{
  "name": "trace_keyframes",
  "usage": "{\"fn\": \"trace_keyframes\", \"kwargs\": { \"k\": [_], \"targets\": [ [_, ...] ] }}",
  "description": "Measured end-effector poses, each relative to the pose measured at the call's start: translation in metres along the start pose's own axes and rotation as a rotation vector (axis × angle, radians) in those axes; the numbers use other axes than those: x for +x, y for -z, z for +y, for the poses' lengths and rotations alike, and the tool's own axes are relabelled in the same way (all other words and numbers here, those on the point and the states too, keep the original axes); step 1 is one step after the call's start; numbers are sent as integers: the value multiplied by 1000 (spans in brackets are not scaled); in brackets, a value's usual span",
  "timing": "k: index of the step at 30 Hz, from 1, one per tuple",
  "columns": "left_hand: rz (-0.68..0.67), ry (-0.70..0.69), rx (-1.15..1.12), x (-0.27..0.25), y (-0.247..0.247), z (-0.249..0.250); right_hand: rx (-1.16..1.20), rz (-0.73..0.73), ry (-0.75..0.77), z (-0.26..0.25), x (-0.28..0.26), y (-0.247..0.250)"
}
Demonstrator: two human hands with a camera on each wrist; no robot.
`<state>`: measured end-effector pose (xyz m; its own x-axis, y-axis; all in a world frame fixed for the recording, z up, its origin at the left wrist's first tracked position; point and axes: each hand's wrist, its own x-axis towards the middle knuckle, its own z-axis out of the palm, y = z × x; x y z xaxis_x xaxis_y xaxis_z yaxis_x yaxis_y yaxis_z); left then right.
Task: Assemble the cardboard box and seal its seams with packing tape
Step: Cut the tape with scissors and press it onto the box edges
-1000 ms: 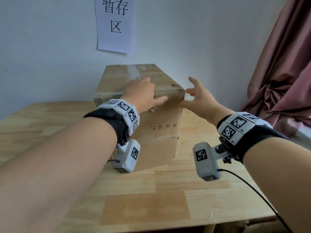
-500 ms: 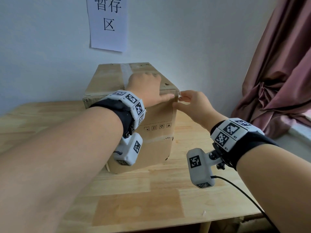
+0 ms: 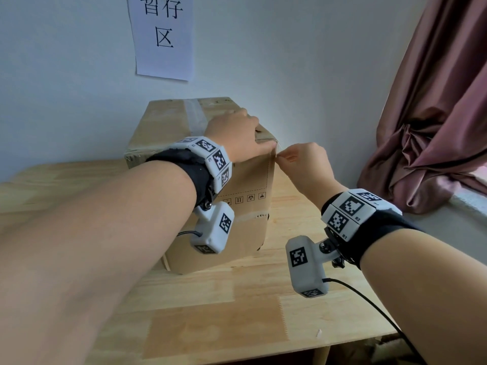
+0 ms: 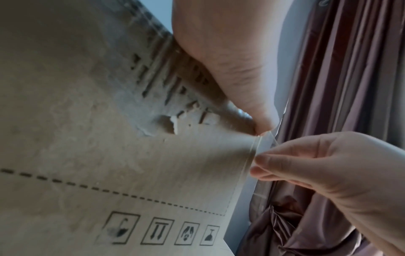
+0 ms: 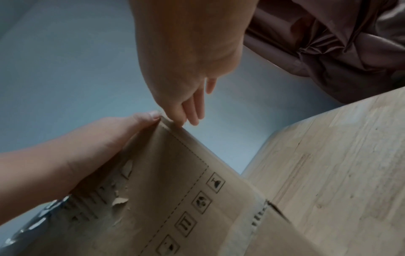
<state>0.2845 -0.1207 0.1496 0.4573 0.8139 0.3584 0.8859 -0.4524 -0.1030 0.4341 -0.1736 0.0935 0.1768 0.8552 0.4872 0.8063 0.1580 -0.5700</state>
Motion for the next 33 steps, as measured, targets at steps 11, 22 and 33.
{"fn": "trace_keyframes", "kwargs": {
  "k": [11,22,33],
  "targets": [
    [-12,55,-2,-2,-1,3,-221,36,107,-4,-13,-8],
    [-110,-52,-271,-21,18,-26,204,-43,94,6,0,19],
    [-141,4,-171,-34,18,-36,-231,-239,355,-18,23,33]
  ]
}}
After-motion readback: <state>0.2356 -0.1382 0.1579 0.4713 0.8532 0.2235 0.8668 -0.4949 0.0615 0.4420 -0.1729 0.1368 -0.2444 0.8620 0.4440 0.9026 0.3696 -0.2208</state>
